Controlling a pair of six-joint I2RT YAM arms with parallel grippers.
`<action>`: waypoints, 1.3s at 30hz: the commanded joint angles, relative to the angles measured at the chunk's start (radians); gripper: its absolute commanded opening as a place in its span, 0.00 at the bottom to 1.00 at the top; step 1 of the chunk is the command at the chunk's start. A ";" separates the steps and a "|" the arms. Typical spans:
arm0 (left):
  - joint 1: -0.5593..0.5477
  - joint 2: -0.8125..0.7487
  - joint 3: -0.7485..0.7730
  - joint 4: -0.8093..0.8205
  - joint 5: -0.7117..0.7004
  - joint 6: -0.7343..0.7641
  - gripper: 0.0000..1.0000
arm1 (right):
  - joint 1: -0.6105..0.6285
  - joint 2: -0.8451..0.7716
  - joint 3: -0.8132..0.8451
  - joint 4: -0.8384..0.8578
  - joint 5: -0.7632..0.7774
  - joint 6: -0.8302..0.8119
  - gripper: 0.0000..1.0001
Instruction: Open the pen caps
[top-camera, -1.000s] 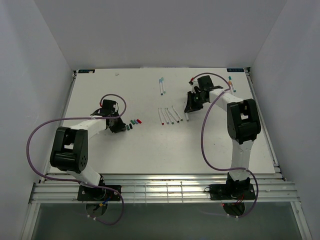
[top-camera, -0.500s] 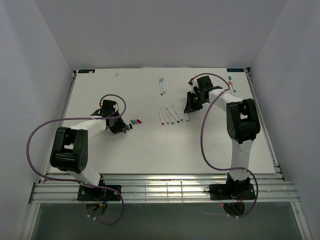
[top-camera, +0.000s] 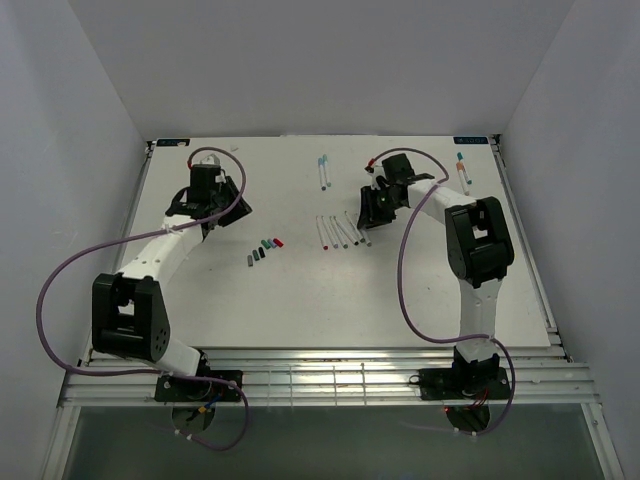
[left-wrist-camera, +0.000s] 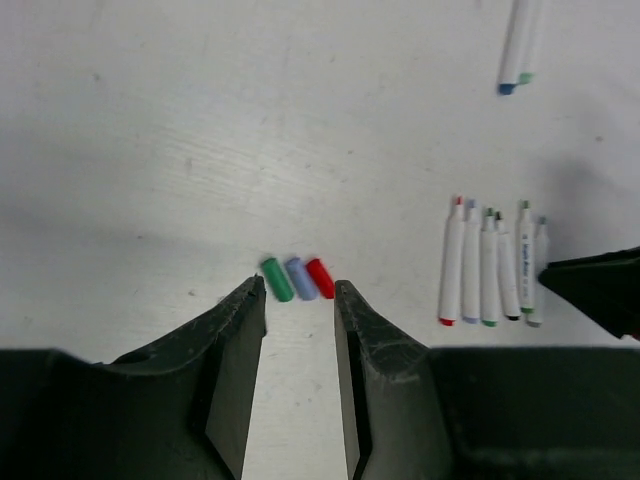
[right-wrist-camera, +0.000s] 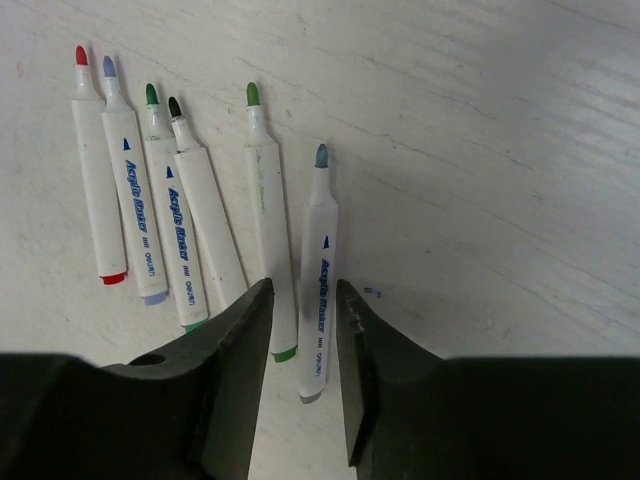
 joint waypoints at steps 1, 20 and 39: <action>0.003 0.006 0.086 0.025 0.092 0.020 0.45 | 0.004 -0.002 0.045 0.003 0.014 -0.001 0.40; -0.022 -0.207 -0.141 0.170 0.212 -0.048 0.45 | 0.038 0.276 0.598 0.048 0.170 0.062 0.49; -0.026 -0.264 -0.230 0.247 0.265 -0.054 0.45 | 0.153 0.489 0.795 0.152 0.333 0.005 0.53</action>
